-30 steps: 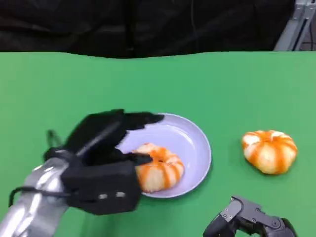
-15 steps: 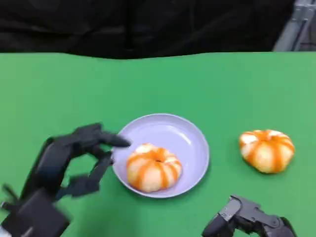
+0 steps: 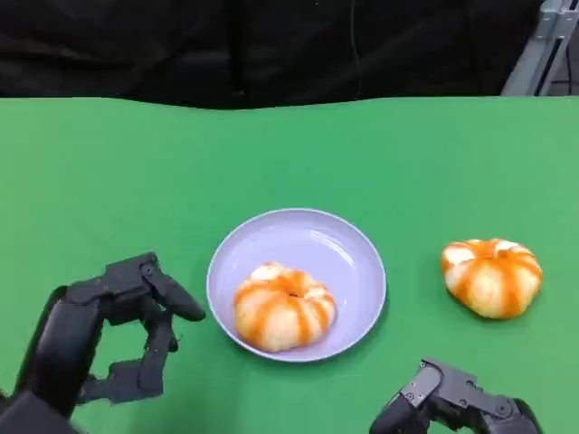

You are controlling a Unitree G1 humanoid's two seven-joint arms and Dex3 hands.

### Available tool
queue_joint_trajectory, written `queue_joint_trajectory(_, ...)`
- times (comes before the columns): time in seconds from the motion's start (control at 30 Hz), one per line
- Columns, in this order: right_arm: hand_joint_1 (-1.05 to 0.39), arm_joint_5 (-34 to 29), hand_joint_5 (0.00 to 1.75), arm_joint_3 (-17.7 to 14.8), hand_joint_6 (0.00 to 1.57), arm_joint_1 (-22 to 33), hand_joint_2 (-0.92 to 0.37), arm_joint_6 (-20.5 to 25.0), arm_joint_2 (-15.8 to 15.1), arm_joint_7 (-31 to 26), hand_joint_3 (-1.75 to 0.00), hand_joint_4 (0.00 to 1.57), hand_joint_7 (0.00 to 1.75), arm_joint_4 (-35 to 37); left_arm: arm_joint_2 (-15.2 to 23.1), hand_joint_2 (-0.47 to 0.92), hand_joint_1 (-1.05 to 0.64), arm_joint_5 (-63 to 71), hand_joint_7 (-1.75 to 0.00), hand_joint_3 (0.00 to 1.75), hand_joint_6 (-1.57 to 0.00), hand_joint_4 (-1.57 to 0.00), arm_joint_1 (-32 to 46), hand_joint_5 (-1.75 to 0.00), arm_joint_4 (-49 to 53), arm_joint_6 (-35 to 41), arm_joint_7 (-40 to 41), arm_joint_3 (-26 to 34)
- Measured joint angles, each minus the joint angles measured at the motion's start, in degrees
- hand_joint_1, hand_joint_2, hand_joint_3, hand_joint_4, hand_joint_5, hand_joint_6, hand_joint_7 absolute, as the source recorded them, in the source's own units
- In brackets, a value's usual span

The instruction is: Grasp the bread from the table and place it into the plate.

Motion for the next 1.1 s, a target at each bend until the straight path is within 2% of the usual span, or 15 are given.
queue_joint_trajectory(0.1, -0.07, 0.5, 1.63, -0.6, 0.72, 0.4, -0.42, 0.0, -0.6, 0.2, -1.23, 0.68, 1.29, 0.0, -0.8, 0.37, 0.04, -1.4, -1.61, 1.49, -0.81, -0.90, 4.4, -1.75, -0.6, 0.6, -0.3, 0.0)
queue_joint_trajectory(0.43, -0.07, 0.8, 1.62, -0.5, 0.73, 0.5, -0.42, 0.0, -0.6, 0.3, -1.23, 0.68, 1.28, -0.1, -1.2, 0.37, 0.04, -1.6, -1.62, 1.49, -0.80, -0.90, 4.4, -1.75, -1.7, 1.1, -0.7, 0.3)
queue_joint_trajectory(0.5, -0.15, 0.9, 1.62, -0.6, 0.75, 0.6, -0.41, -0.3, -0.7, 0.4, -1.20, 0.70, 1.28, -0.1, -1.2, 0.33, 0.01, -1.8, -1.58, 1.51, -0.85, -0.94, 4.3, -1.73, -1.4, 0.8, -1.1, 0.3)
queue_joint_trajectory(0.67, -0.20, 2.0, 1.59, -2.1, 0.76, 1.1, -0.43, -2.8, -1.8, 0.6, -1.18, 0.71, 1.27, 0.7, -2.0, 0.30, -0.01, -2.7, -1.56, 1.53, -0.88, -0.95, 4.1, -1.73, 3.0, -2.0, -3.6, -1.1)
queue_joint_trajectory(0.9, -0.22, 2.5, 1.57, -4.3, 0.76, -1.8, -0.44, -2.8, -0.4, -0.2, -1.15, 0.74, 1.27, 1.9, -2.0, 0.28, -0.05, -3.2, -1.57, 1.56, -0.88, -0.93, 2.9, -1.74, 4.1, -3.3, -4.7, -1.5)
queue_joint_trajectory(1.1, -0.21, 3.2, 1.55, -4.8, 0.77, -2.9, -0.43, -2.8, 0.1, -0.2, -1.15, 0.75, 1.26, 2.9, -2.0, 0.28, -0.04, -2.5, -1.58, 1.57, -0.86, -0.92, 2.8, -1.74, 4.5, -3.9, -4.7, -1.6)
